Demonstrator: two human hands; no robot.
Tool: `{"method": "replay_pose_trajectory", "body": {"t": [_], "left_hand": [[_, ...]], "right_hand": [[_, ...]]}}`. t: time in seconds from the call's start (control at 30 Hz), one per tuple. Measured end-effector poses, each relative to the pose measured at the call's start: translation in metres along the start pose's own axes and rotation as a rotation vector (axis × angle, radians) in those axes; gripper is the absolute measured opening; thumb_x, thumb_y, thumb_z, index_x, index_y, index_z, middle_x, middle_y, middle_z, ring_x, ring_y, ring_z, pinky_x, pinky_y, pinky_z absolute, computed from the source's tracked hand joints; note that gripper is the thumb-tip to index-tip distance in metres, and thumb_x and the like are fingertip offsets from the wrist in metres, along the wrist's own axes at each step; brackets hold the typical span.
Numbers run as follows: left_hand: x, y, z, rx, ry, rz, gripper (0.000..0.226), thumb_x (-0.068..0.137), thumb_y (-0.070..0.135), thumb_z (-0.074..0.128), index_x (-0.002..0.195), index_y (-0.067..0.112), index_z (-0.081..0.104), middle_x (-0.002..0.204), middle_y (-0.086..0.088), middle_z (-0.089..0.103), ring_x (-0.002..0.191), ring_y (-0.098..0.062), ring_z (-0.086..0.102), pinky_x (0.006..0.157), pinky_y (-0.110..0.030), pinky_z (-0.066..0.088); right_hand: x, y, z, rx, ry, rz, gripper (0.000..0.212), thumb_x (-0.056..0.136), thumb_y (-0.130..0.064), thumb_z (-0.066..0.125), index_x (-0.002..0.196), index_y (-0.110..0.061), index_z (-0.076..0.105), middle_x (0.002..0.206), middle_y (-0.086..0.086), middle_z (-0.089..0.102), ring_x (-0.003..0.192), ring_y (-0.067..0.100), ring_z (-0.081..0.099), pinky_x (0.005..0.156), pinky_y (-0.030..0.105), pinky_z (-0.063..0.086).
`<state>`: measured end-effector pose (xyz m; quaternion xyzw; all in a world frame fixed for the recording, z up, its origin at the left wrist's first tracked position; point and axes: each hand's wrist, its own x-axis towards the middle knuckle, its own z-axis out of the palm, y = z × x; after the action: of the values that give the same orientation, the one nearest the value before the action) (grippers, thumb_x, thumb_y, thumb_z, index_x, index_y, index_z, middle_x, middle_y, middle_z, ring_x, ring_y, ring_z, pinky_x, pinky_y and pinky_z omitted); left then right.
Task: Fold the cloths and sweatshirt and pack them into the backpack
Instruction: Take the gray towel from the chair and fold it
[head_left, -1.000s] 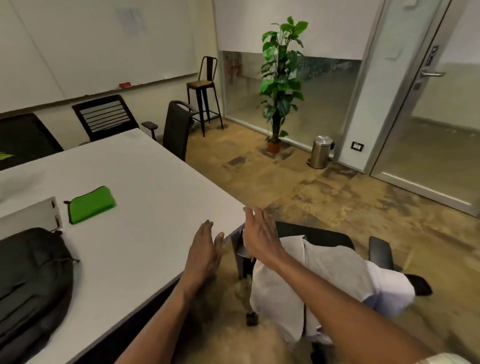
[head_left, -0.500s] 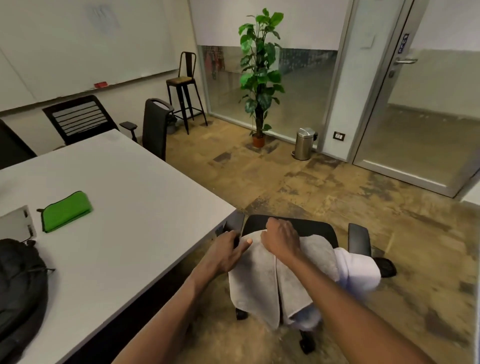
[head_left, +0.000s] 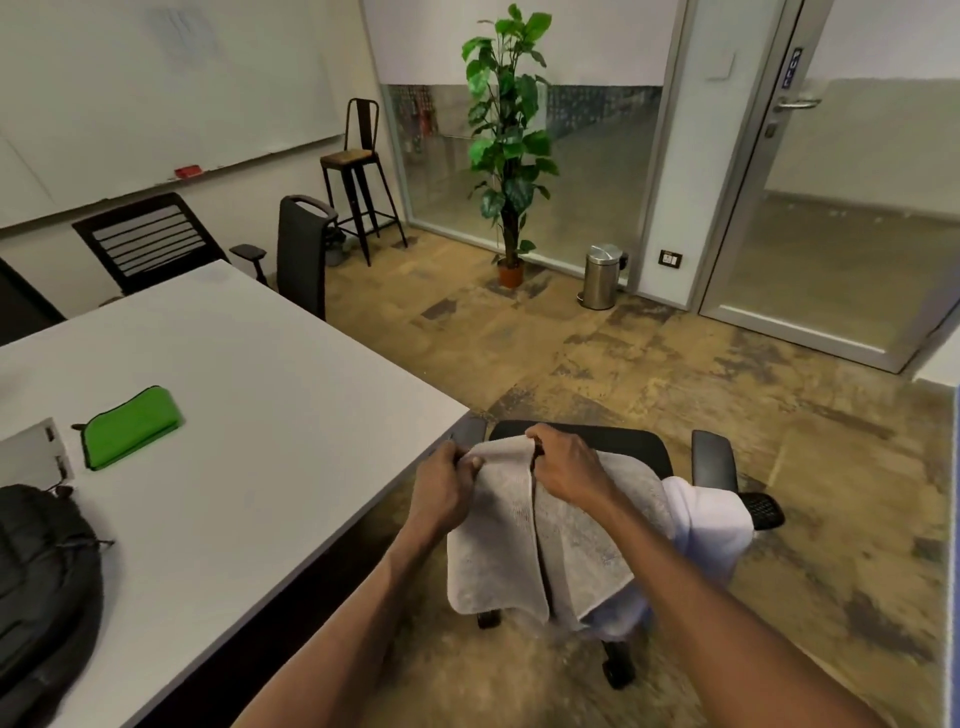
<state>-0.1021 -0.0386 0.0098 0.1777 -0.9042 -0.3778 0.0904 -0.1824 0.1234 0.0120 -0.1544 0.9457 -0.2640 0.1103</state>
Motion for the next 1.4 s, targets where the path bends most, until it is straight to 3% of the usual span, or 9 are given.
{"method": "replay_pose_trajectory", "body": {"t": [0.17, 0.3, 0.43, 0.53, 0.67, 0.83, 0.93, 1.03, 1.4], "left_hand": [[0.001, 0.003, -0.020, -0.153, 0.061, -0.003, 0.019, 0.101, 0.029, 0.046, 0.107, 0.015, 0.057, 0.107, -0.001, 0.063, 0.088, -0.010, 0.054, 0.065, -0.014, 0.036], [0.000, 0.010, -0.042, -0.249, 0.036, 0.047, 0.023, 0.102, 0.033, 0.042, 0.112, 0.021, 0.059, 0.114, 0.006, 0.063, 0.100, -0.010, 0.058, 0.084, -0.024, 0.043], [0.001, 0.016, -0.069, -0.319, -0.043, 0.116, 0.022, 0.101, 0.034, 0.045, 0.107, 0.025, 0.064, 0.109, 0.009, 0.067, 0.101, -0.008, 0.062, 0.092, -0.032, 0.047], [-0.002, 0.018, -0.088, -0.414, -0.037, 0.109, 0.028, 0.092, 0.040, 0.047, 0.096, 0.021, 0.067, 0.098, 0.003, 0.070, 0.096, -0.014, 0.063, 0.089, -0.037, 0.047], [-0.010, 0.020, -0.111, -0.492, 0.011, 0.104, 0.044, 0.077, 0.056, 0.066, 0.100, 0.019, 0.065, 0.098, -0.001, 0.069, 0.090, -0.011, 0.065, 0.085, -0.033, 0.051], [-0.013, -0.004, -0.136, -0.245, -0.125, 0.229, 0.110, 0.047, 0.050, 0.093, 0.136, 0.031, 0.031, 0.127, 0.008, 0.055, 0.114, -0.006, 0.057, 0.091, -0.024, 0.049], [-0.015, -0.019, -0.148, -0.093, -0.032, 0.245, 0.095, 0.060, 0.032, 0.079, 0.137, 0.028, 0.024, 0.116, 0.007, 0.057, 0.101, -0.012, 0.060, 0.080, -0.027, 0.050], [-0.016, -0.041, -0.158, -0.044, 0.115, 0.192, 0.080, 0.068, 0.019, 0.073, 0.134, 0.024, 0.028, 0.111, 0.006, 0.057, 0.097, -0.017, 0.061, 0.077, -0.031, 0.049], [0.001, -0.115, -0.222, 0.005, 0.220, 0.103, 0.068, 0.063, 0.035, 0.063, 0.126, 0.019, 0.043, 0.105, 0.007, 0.055, 0.092, -0.016, 0.056, 0.073, -0.026, 0.041]], "right_hand": [[-0.003, -0.012, -0.006, 0.040, -0.023, -0.095, 0.068, 0.083, -0.013, 0.057, 0.145, -0.029, 0.034, 0.135, 0.013, 0.055, 0.125, 0.036, 0.050, 0.097, 0.050, 0.048], [-0.007, -0.028, -0.007, 0.006, -0.123, -0.242, 0.084, 0.079, -0.024, 0.060, 0.146, -0.047, 0.016, 0.140, 0.012, 0.048, 0.126, 0.038, 0.047, 0.097, 0.055, 0.046], [-0.009, -0.049, -0.007, 0.034, -0.028, -0.384, 0.058, 0.075, -0.039, 0.053, 0.131, -0.045, 0.040, 0.115, 0.008, 0.057, 0.106, 0.032, 0.056, 0.085, 0.050, 0.051], [-0.010, -0.067, -0.008, 0.099, 0.099, -0.458, 0.009, 0.078, -0.016, 0.052, 0.085, -0.021, 0.053, 0.083, 0.011, 0.060, 0.080, 0.033, 0.058, 0.063, 0.037, 0.043], [-0.010, -0.092, -0.010, 0.060, 0.231, -0.460, 0.012, 0.076, -0.011, 0.057, 0.085, -0.019, 0.052, 0.080, 0.014, 0.067, 0.076, 0.039, 0.061, 0.057, 0.030, 0.032], [-0.009, -0.136, -0.008, 0.113, 0.285, -0.527, 0.016, 0.084, -0.028, 0.064, 0.088, -0.013, 0.059, 0.081, 0.010, 0.069, 0.070, 0.030, 0.064, 0.054, 0.032, 0.042], [-0.003, -0.159, 0.000, 0.151, 0.285, -0.544, 0.022, 0.087, -0.032, 0.061, 0.097, -0.012, 0.061, 0.085, 0.010, 0.069, 0.074, 0.029, 0.064, 0.058, 0.039, 0.051], [0.001, -0.181, 0.012, 0.146, 0.289, -0.569, 0.016, 0.089, -0.024, 0.058, 0.087, -0.009, 0.054, 0.078, 0.013, 0.065, 0.071, 0.033, 0.062, 0.053, 0.035, 0.041], [0.027, -0.254, 0.070, 0.075, 0.259, -0.596, 0.014, 0.086, -0.016, 0.054, 0.085, -0.010, 0.041, 0.069, 0.011, 0.058, 0.061, 0.035, 0.057, 0.051, 0.043, 0.046]]}}
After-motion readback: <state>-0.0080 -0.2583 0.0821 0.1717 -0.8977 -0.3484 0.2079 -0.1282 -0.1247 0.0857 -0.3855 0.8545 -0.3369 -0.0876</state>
